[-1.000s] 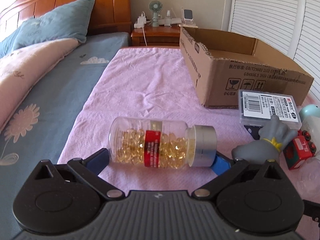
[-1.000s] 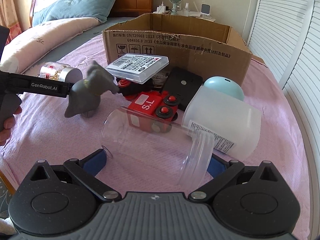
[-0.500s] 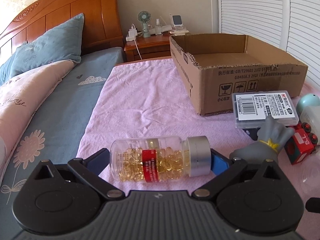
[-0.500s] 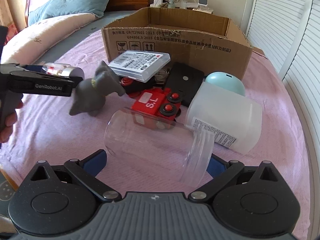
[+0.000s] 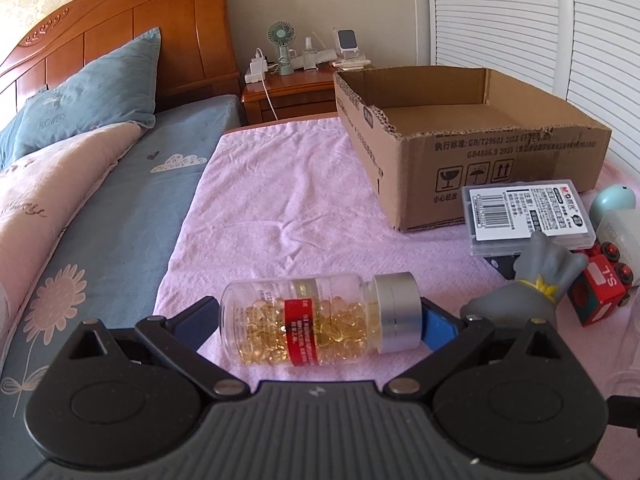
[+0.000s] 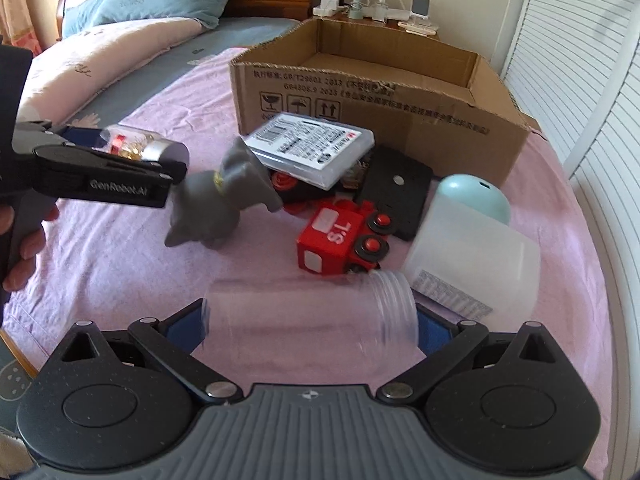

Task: Organize rigid objects
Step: 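Lift the capsule bottle with the left tool while the right tool grasps the clear cup, then carry both into the cardboard box and open both tools to release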

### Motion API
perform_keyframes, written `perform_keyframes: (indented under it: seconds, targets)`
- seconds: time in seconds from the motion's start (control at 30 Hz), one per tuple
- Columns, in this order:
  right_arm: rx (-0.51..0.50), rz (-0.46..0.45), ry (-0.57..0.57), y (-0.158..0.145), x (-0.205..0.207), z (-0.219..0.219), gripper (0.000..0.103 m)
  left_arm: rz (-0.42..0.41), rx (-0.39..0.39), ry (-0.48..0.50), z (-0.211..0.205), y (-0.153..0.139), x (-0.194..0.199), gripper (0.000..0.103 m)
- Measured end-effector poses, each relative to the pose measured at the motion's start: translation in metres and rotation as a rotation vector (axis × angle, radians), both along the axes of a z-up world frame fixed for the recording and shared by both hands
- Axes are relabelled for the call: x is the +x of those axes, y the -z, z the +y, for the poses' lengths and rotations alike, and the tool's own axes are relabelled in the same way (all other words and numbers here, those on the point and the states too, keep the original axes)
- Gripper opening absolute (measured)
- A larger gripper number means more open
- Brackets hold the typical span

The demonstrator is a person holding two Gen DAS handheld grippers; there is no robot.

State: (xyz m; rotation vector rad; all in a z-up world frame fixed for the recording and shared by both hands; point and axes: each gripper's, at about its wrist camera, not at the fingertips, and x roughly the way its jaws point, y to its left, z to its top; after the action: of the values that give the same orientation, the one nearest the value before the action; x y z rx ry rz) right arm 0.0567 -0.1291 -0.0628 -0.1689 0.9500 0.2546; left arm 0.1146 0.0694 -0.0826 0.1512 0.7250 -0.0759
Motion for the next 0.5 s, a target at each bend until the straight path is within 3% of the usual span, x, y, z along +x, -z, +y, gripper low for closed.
perform_keyframes:
  seconds: [0.17,0.5]
  targets:
    - [-0.035,-0.005,-0.005,-0.004,-0.005,0.002,0.093,0.019,0.003,0.014,-0.001,-0.003,0.001,0.095]
    - [-0.032,-0.030,-0.056,-0.023,-0.004,-0.004,0.093,0.123,-0.044,0.073,0.020,-0.018,0.007,0.095]
